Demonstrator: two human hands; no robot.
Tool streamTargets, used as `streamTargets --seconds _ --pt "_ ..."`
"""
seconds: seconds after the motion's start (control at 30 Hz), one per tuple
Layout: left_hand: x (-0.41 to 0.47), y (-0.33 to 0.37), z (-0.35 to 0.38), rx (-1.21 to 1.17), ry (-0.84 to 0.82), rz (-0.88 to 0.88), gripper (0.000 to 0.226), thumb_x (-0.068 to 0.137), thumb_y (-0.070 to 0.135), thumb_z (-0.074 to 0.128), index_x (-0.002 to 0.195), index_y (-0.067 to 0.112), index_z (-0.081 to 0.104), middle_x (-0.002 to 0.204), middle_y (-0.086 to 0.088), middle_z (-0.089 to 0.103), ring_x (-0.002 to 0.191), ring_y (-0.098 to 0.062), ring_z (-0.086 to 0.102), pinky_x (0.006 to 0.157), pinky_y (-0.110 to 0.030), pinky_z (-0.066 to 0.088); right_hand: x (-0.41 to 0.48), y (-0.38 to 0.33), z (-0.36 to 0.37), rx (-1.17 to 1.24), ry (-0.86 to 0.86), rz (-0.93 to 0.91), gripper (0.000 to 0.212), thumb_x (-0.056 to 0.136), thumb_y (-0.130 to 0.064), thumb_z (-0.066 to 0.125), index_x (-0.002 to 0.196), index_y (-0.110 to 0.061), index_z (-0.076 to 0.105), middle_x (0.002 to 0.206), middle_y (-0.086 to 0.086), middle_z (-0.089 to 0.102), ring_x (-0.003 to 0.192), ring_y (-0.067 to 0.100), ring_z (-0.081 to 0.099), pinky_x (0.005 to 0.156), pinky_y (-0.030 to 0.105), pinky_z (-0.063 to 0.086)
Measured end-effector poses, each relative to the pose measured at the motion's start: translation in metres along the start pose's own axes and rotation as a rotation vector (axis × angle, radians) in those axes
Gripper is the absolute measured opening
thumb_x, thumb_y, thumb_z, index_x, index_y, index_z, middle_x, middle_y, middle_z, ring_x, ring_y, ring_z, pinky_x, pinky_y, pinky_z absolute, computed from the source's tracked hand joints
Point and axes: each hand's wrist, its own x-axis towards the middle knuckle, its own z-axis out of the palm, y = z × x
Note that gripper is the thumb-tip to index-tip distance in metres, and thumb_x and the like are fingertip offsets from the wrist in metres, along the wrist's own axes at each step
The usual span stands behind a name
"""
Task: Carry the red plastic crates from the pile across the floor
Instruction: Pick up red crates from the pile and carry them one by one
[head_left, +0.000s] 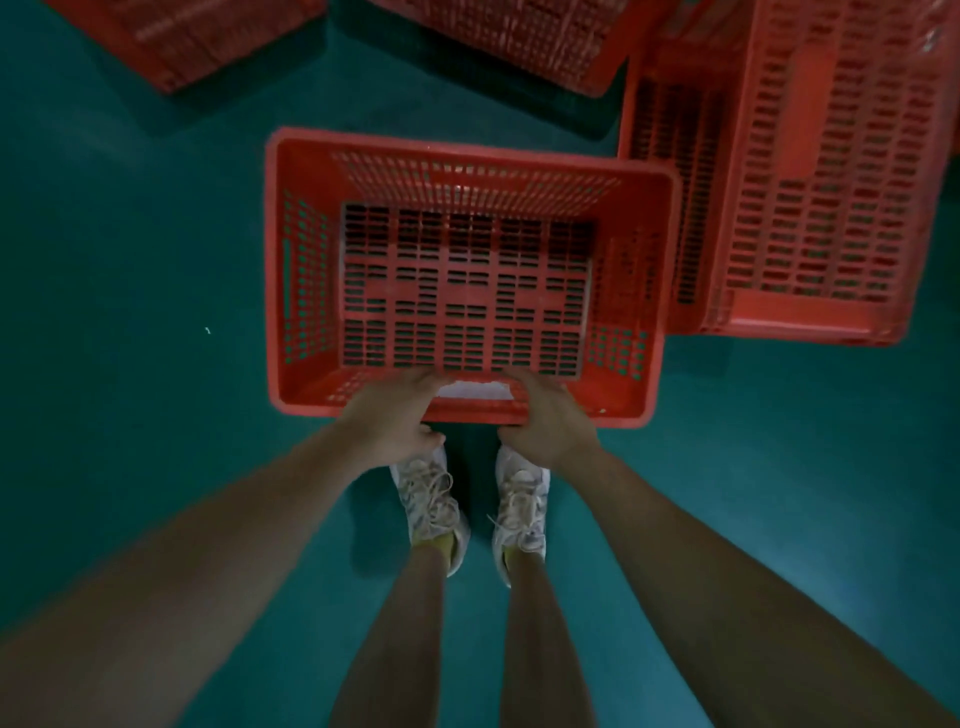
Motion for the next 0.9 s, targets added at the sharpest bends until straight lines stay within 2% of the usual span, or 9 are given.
streamTargets --seconds 0.07,0.2,0.4,0.53,0.67,0.8,0.9 --pt "0.009 -0.004 0.013 0.060 -0.013 0.007 0.070 0.079 0.039 0.068 0.142 0.025 0.040 0.139 0.003 0.048 0.120 -0.018 0.051 0.096 -0.032 0.046 0.010 0.005 0.006 -0.055 -0.037 -0.008 0.070 0.066 -0.027 0.063 0.135 -0.032 0.048 0.122 0.001 0.063 0.113 0.028 0.057 0.089 0.039 0.051" --pt "0.022 -0.007 0.029 0.120 -0.057 -0.020 0.065 0.084 0.037 0.065 0.142 0.023 0.039 0.140 0.002 0.047 0.120 -0.020 0.053 0.094 -0.038 0.050 0.028 0.016 0.014 -0.217 -0.102 -0.020 0.072 0.077 -0.025 0.068 0.143 -0.031 0.041 0.139 -0.002 0.053 0.123 0.025 0.052 0.094 0.037 0.047" --pt "0.027 -0.003 0.034 0.201 -0.031 -0.037 0.043 0.093 0.031 0.055 0.135 0.025 0.049 0.115 0.002 0.064 0.096 -0.020 0.064 0.075 -0.032 0.055 0.037 0.016 0.024 -0.384 -0.102 -0.082 0.057 0.084 -0.028 0.063 0.139 -0.034 0.048 0.127 -0.004 0.062 0.112 0.023 0.061 0.088 0.034 0.050" --pt "0.024 0.000 0.028 0.243 -0.038 -0.041 0.045 0.095 0.017 0.050 0.139 0.023 0.046 0.115 0.001 0.065 0.096 -0.021 0.065 0.077 -0.033 0.054 0.036 0.012 0.025 -0.463 -0.100 -0.065 0.059 0.089 -0.014 0.057 0.142 -0.035 0.045 0.128 0.001 0.062 0.111 0.027 0.061 0.089 0.038 0.053" --pt "0.017 0.004 0.018 0.230 -0.073 -0.042 0.047 0.095 0.010 0.047 0.140 0.024 0.044 0.111 -0.001 0.065 0.094 -0.022 0.064 0.078 -0.034 0.055 0.028 0.003 0.016 -0.520 -0.119 -0.071 0.055 0.091 -0.012 0.051 0.141 -0.035 0.046 0.126 0.002 0.063 0.111 0.028 0.061 0.088 0.038 0.053" --pt "0.000 0.009 -0.001 0.209 -0.099 -0.046 0.028 0.094 0.016 0.048 0.118 0.026 0.060 0.098 0.000 0.067 0.086 -0.021 0.066 0.071 -0.032 0.054 0.008 -0.013 -0.002 -0.544 -0.142 -0.081 0.045 0.092 -0.011 0.049 0.130 -0.032 0.058 0.118 0.002 0.065 0.107 0.026 0.062 0.080 0.035 0.050" --pt "-0.012 0.012 -0.017 0.215 -0.114 -0.048 0.014 0.092 0.016 0.053 0.102 0.021 0.063 0.094 0.000 0.068 0.083 -0.021 0.066 0.067 -0.032 0.053 -0.005 -0.029 -0.011 -0.561 -0.167 -0.066 0.034 0.092 -0.010 0.049 0.116 -0.026 0.067 0.108 0.003 0.068 0.098 0.025 0.065 0.072 0.033 0.049"
